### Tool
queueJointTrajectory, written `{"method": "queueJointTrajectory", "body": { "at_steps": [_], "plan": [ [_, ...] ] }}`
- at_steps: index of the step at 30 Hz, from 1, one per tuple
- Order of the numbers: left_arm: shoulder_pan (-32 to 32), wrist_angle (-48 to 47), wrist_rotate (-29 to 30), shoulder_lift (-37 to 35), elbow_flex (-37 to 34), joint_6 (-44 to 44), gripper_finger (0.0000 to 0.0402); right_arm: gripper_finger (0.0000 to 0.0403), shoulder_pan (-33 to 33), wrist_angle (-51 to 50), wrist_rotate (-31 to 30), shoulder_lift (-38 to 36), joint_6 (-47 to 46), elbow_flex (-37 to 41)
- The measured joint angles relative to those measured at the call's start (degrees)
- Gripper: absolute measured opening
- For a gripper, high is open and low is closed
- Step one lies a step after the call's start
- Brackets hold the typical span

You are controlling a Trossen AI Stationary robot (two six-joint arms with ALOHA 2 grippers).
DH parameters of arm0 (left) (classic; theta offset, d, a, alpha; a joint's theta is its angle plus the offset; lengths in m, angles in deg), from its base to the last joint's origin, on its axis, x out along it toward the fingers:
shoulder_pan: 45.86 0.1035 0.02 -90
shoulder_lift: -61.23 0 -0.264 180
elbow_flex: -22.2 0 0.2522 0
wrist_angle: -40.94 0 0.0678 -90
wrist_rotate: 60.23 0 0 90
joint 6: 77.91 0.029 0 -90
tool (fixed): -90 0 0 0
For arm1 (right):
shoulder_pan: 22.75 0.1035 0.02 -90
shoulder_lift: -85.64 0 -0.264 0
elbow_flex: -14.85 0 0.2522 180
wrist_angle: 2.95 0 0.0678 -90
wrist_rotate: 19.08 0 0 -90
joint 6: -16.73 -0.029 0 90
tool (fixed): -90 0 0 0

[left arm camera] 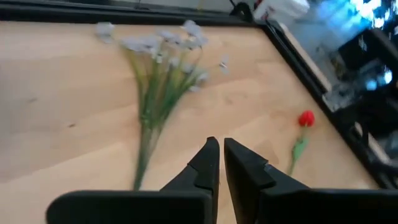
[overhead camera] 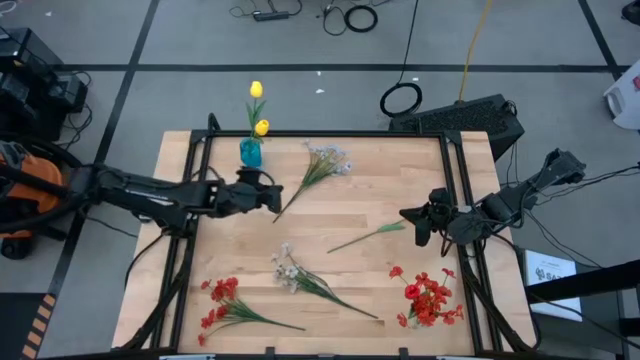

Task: Sort flowers into vase by color
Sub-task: Put the top white flowers into the blue vase

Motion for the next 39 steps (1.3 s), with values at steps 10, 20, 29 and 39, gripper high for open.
{"method": "queueJointTrajectory", "body": {
  "at_steps": [10, 20, 29, 39],
  "plan": [
    [0.0, -1.3, -5.3, 12.4, 11.1, 10.9, 0.0029, 0.0000, 0.0, 0.0, -0.2, 0.0, 3.0, 0.0],
    [-0.3, -6.9, -8.0, 15.3, 12.5, 10.8, 0.0029, 0.0000, 0.0, 0.0, -0.3, 0.0, 3.1, 0.0],
    [2.1, -4.4, -7.4, 15.3, 12.5, 14.2, 0.0041, 0.0000, 0.0, 0.0, -0.3, 0.0, 2.8, 0.0],
    [6.1, 2.1, -9.3, 15.2, 12.5, 16.8, 0.0164, 0.0000, 0.0, 0.0, -0.3, 0.0, 2.2, 0.0]
  ]
}}
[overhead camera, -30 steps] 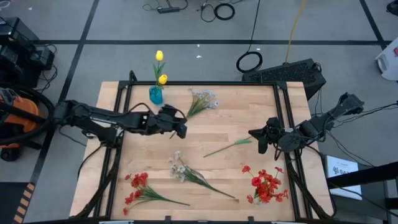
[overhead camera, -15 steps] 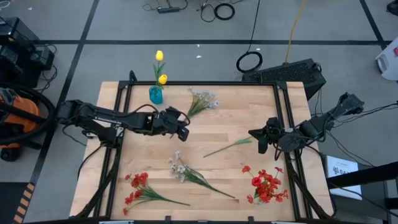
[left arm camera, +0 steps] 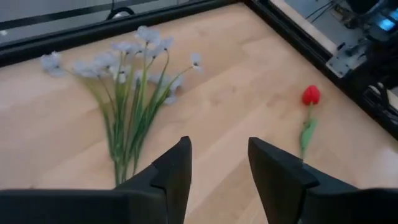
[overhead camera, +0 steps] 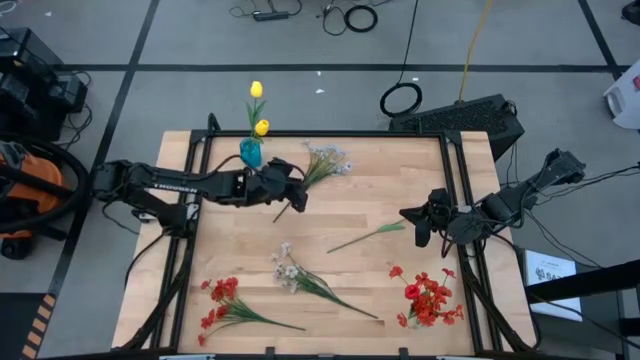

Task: Sort flowers into vase by color
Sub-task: Put the top white flowers into the blue vase

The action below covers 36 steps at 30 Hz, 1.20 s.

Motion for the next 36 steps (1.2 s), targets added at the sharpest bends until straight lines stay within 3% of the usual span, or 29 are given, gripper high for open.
{"method": "queueJointTrajectory", "body": {
  "at_steps": [3, 6, 9, 19, 36],
  "plan": [
    [2.1, 0.0, -3.4, 0.5, 0.0, 0.1, 0.0166, 0.0000, 0.0, 0.0, 0.0, 0.0, -0.4, 0.0],
    [6.2, -1.9, -11.7, 3.8, 1.0, -0.2, 0.0161, 0.0000, 0.0, 0.0, -0.3, 0.0, -0.4, 0.0],
    [9.3, -7.0, -16.7, 8.9, 6.8, 0.0, 0.0160, 0.0000, 0.0, 0.0, -1.5, 0.0, -0.5, 0.0],
    [15.3, -31.4, -16.6, 26.4, 27.2, 15.3, 0.0159, 0.0000, 0.0, 0.0, -1.9, 0.0, -0.8, 0.0],
    [16.0, -35.6, -16.6, 36.4, 29.3, 19.9, 0.0159, 0.0000, 0.0, -0.9, -2.7, 0.1, -2.2, 0.0]
  ]
}}
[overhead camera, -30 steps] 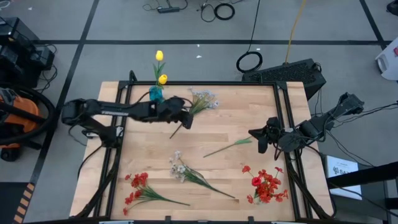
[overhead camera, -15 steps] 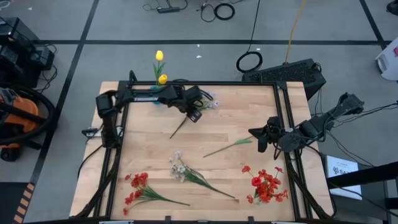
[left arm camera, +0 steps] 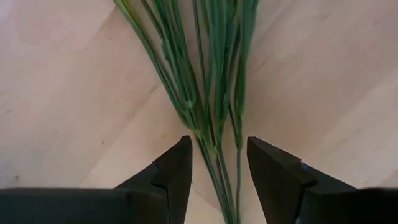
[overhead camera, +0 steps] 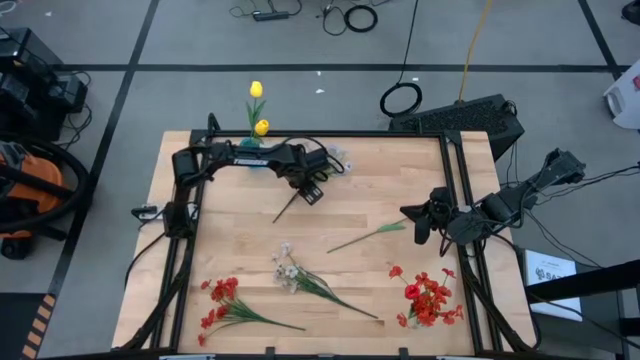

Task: Sort flowers into vase by color
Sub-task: Put the top white flowers into the blue vase

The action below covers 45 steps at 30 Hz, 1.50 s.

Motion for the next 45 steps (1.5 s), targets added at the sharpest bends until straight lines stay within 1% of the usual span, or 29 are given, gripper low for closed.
{"method": "queueJointTrajectory", "body": {
  "at_steps": [8, 10, 13, 17, 18, 23, 26, 32, 35, 37, 39, 42, 45],
  "plan": [
    [0.0, 2.0, 0.1, 2.5, 0.0, 0.0, 0.0159, 0.0000, 0.0, 0.0, -0.4, 0.0, -0.6, 0.0],
    [0.0, 2.1, 0.1, 2.6, 0.0, -0.1, 0.0152, 0.0000, 0.0, 0.0, -0.4, 0.0, -0.6, 0.0],
    [0.0, 1.9, 0.0, 2.6, 0.0, -0.8, 0.0116, 0.0000, 0.0, 0.0, -0.4, 0.0, -0.8, 0.0],
    [0.0, 1.9, -0.8, 2.6, 0.1, -3.0, 0.0029, 0.0000, 0.0, 0.0, -0.4, 0.0, -1.1, 0.0],
    [-0.1, 2.0, -1.4, 2.6, 0.1, -3.4, 0.0017, 0.0000, 0.0, 0.0, -0.4, 0.0, -1.1, 0.0],
    [-2.6, 2.3, -1.7, 2.4, 0.1, -5.0, 0.0014, 0.0000, 0.0, -0.1, -0.3, 0.0, -1.0, 0.0],
    [-5.3, 2.3, -3.0, 0.6, -0.1, -5.0, 0.0013, 0.0000, 0.0, -0.7, 0.0, 0.1, -1.4, 0.0],
    [-9.0, 6.2, -2.9, -6.8, -0.2, -6.1, 0.0013, 0.0000, 0.0, -1.2, 0.1, 0.5, -0.9, 0.0],
    [-10.4, 10.6, -2.3, -12.6, -2.1, -5.0, 0.0012, 0.0000, 0.0, -1.4, 0.3, 0.7, -0.9, 0.0],
    [-11.1, 13.4, 0.4, -17.4, -4.0, -5.1, 0.0012, 0.0000, 0.0, -1.6, 1.7, 0.9, -0.9, 0.0],
    [-11.5, 14.8, 4.6, -22.4, -6.6, -6.4, 0.0012, 0.0000, 0.0, -1.7, 3.1, 1.1, -1.0, 0.0],
    [-11.6, 18.0, 10.6, -31.1, -12.0, -8.0, 0.0012, 0.0000, 0.0, -2.0, 5.2, 1.3, -1.0, 0.0],
    [-12.0, 26.7, 14.9, -40.5, -19.0, -8.0, 0.0011, 0.0000, 0.0, -2.1, 6.1, 1.5, -1.0, 0.0]
  ]
}}
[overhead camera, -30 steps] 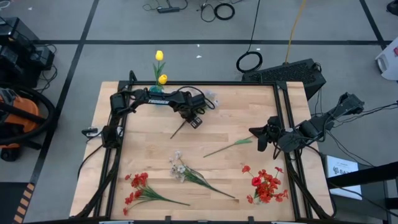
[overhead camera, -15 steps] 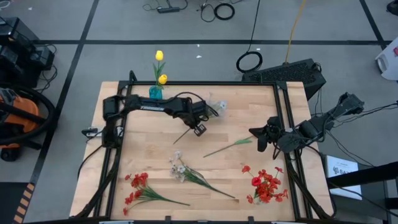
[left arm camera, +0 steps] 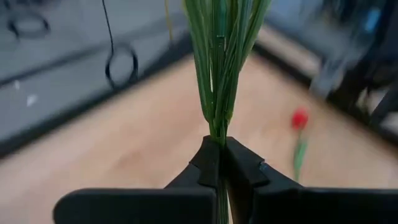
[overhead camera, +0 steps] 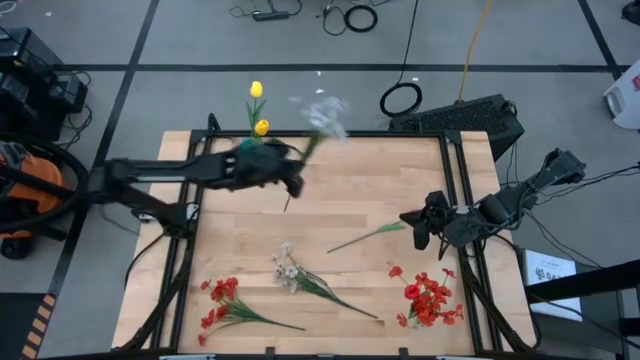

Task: Sort flowers into vase by color
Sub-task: Put the top white flowers into the blue vase

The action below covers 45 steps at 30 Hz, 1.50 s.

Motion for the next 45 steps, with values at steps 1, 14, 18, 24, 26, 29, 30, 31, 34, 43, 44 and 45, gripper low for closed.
{"method": "queueJointTrajectory", "body": {
  "at_steps": [1, 14, 18, 24, 26, 29, 30, 31, 34, 43, 44, 45],
  "plan": [
    [-0.4, 3.7, 1.6, -2.9, -2.6, 0.2, 0.0011, 0.0000, 0.0, 0.0, 0.0, 0.0, 0.0, 0.0],
    [-1.2, 34.7, 8.6, -23.2, -23.6, 21.9, 0.0011, 0.0000, 0.0, 0.0, -0.6, 0.4, 2.5, 0.0],
    [-1.2, 43.5, 8.6, -24.4, -23.6, 31.7, 0.0011, 0.0000, 0.0, 0.0, -2.3, 0.4, 2.7, 0.0],
    [-1.2, 44.0, 14.6, -31.5, -23.6, 39.5, 0.0011, 0.0000, 0.0, 0.0, -5.3, 0.4, 1.5, 0.0],
    [-1.1, 43.3, 18.1, -34.3, -23.6, 40.2, 0.0010, 0.0000, 0.0, -0.1, -5.4, 0.4, 1.3, 0.0],
    [0.1, 41.4, 19.3, -37.6, -23.6, 42.3, 0.0010, 0.0000, 0.0, -0.3, -5.4, 0.4, 1.2, 0.0],
    [0.8, 40.4, 19.4, -38.3, -23.6, 42.5, 0.0010, 0.0000, 0.0, -0.4, -5.5, 0.4, 1.2, 0.0],
    [1.8, 39.1, 19.4, -38.7, -23.5, 42.4, 0.0010, 0.0000, 0.0, -0.6, -5.9, 0.4, 1.1, 0.0],
    [5.1, 34.3, 19.1, -38.6, -23.5, 41.9, 0.0010, 0.0000, 0.0, -0.8, -6.8, 0.4, 1.1, 0.0],
    [19.0, 34.6, 14.3, -34.1, -30.5, 32.5, 0.0010, 0.0000, 0.0, -0.9, -7.9, 0.4, 0.1, 0.0],
    [20.5, 35.6, 13.4, -34.0, -31.7, 31.6, 0.0010, 0.0000, 0.0, -0.9, -7.9, 0.4, -0.3, 0.0],
    [22.0, 36.4, 12.1, -33.8, -32.9, 31.5, 0.0011, 0.0000, 0.0, -0.9, -7.9, 0.4, -0.4, 0.0]
  ]
}}
